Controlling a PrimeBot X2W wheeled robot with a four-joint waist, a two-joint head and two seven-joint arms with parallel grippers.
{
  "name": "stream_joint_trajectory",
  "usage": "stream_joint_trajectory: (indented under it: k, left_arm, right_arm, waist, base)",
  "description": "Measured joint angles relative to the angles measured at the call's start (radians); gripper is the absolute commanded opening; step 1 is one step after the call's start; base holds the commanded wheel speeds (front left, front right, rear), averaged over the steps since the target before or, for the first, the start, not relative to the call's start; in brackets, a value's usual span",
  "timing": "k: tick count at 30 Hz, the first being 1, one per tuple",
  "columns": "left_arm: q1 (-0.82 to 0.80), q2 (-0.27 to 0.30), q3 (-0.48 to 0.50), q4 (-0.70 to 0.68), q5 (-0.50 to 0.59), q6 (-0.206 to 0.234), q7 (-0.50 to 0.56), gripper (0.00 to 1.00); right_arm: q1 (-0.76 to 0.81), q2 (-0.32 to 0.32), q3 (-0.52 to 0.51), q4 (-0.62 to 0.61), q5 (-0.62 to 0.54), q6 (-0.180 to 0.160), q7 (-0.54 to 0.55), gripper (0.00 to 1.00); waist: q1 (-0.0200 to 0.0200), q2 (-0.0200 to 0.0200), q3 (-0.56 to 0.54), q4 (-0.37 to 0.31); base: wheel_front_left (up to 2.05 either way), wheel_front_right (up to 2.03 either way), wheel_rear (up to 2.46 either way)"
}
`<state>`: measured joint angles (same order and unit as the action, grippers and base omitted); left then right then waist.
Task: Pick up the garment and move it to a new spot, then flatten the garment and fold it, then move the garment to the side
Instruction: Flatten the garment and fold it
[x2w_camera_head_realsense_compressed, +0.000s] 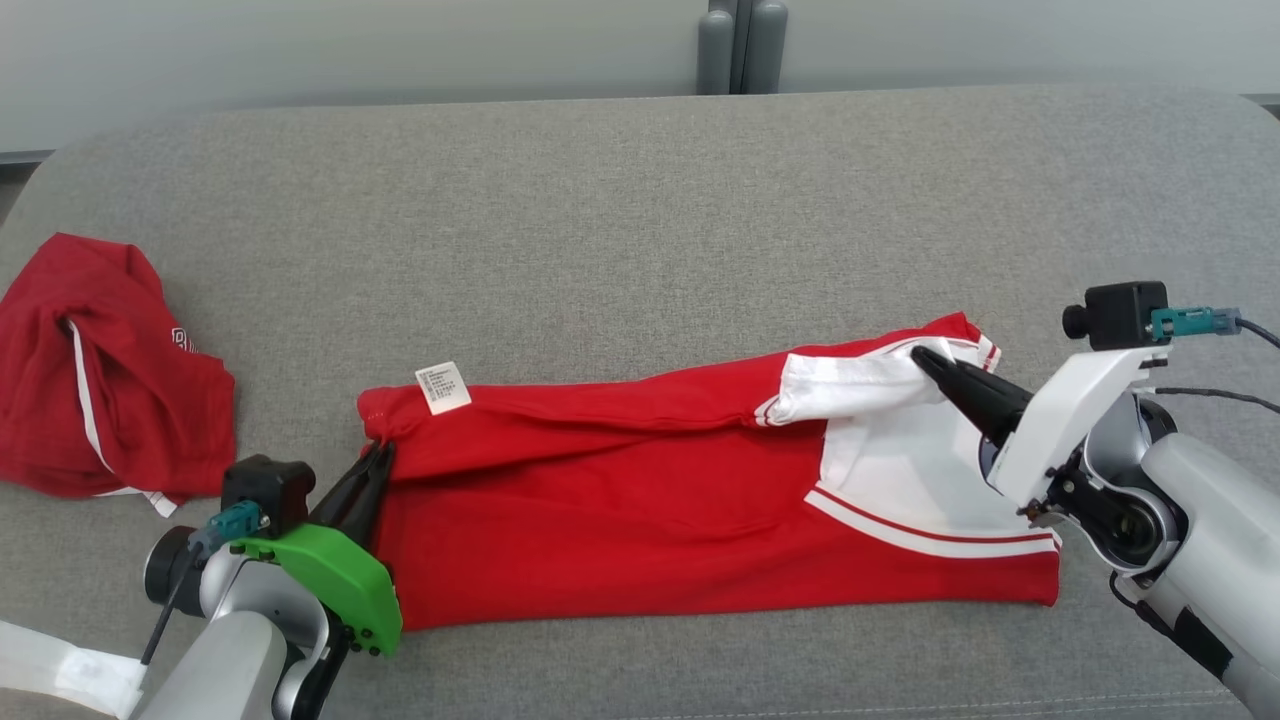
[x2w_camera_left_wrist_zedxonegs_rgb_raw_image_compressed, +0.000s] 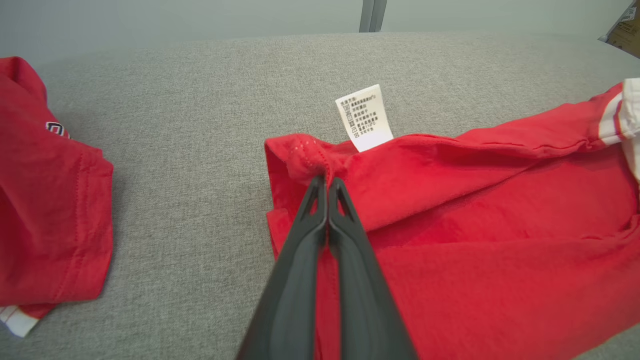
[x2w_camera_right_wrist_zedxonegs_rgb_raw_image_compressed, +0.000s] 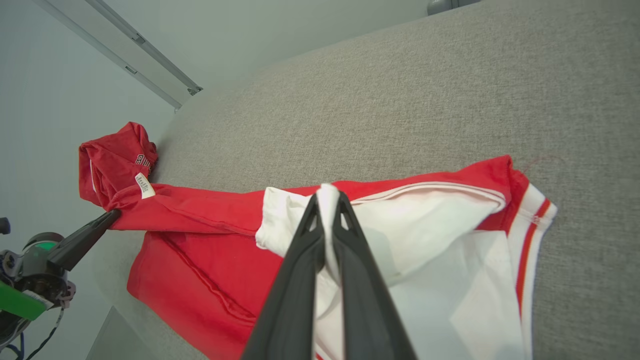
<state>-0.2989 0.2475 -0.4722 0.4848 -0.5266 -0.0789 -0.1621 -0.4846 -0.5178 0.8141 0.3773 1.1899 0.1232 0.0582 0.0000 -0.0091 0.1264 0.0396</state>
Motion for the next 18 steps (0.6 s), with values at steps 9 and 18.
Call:
stream_joint_trajectory:
  k: [9,18]
  left_arm:
    - [0.019,0.006,-0.005,-0.011,-0.007,0.001,0.013,0.0]
    - [0.046,0.009,-0.012,-0.018,-0.015,0.001,0.029,0.0]
  right_arm:
    - [0.067,-0.027,0.004,-0.035,0.054,0.0,0.002,0.0]
    - [0.123,-0.057,0.01,-0.054,0.076,0.0,-0.014,0.0]
  waist:
    - [-0.0001,0.0,-0.003,0.002]
    - [0.0,0.0,-0.003,0.007]
  base:
    - [0.0,0.0,0.0]
    - [0.0,0.0,0.0]
